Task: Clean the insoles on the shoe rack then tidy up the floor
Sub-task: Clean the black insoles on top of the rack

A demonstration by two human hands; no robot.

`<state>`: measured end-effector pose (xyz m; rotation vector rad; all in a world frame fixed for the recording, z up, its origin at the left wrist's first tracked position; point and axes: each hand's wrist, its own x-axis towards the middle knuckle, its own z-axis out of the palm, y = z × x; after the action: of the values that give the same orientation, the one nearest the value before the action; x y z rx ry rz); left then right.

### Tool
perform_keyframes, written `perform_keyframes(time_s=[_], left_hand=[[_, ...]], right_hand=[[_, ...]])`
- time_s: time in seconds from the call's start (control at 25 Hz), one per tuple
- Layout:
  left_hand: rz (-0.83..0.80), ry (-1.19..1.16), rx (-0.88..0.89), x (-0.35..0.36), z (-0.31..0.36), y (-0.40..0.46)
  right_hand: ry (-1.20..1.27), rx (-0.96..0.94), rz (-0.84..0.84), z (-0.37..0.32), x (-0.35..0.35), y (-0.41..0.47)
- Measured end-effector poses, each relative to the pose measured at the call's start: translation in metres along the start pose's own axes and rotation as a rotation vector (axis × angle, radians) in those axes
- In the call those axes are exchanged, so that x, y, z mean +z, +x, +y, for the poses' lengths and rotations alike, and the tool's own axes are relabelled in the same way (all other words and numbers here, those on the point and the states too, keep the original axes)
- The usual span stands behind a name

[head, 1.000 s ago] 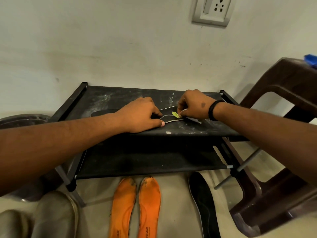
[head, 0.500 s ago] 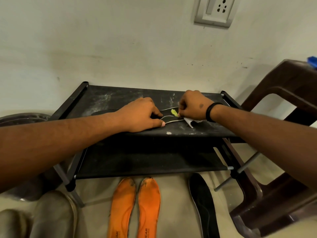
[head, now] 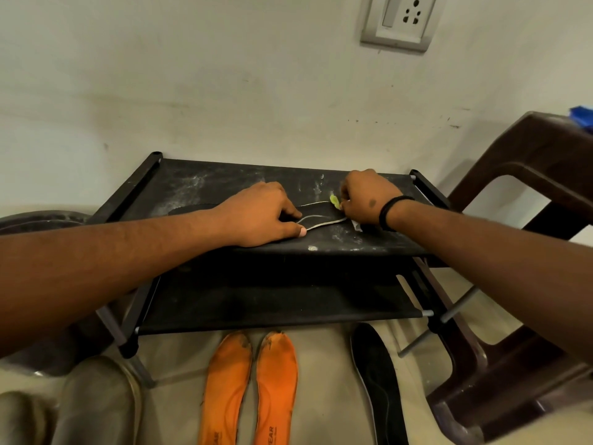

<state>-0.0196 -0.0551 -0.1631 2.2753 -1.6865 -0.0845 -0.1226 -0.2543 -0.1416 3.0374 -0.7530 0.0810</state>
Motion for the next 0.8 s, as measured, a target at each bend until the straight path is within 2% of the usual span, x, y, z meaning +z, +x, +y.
perform_keyframes(time_s=[0.08,0.24,0.44,0.68,0.8], left_hand=[[0.000,-0.008,0.000,0.000,-0.001,-0.001],[0.004,-0.004,0.000,0.001,-0.002,0.001],[0.007,-0.016,-0.004,0.000,-0.001,0.000],[0.004,-0.016,0.005,0.001,-0.004,0.001],[0.003,-0.022,0.000,0.001,-0.002,0.001]], right_hand=[[-0.070,-0.059,0.007,-0.010,0.003,-0.005],[0.146,-0.222,-0.100,-0.022,0.000,-0.013],[0.010,-0.064,-0.008,-0.010,0.004,0.006],[0.281,-0.230,-0.110,-0.021,0.005,-0.009],[0.234,-0.116,-0.034,-0.006,0.004,0.004]])
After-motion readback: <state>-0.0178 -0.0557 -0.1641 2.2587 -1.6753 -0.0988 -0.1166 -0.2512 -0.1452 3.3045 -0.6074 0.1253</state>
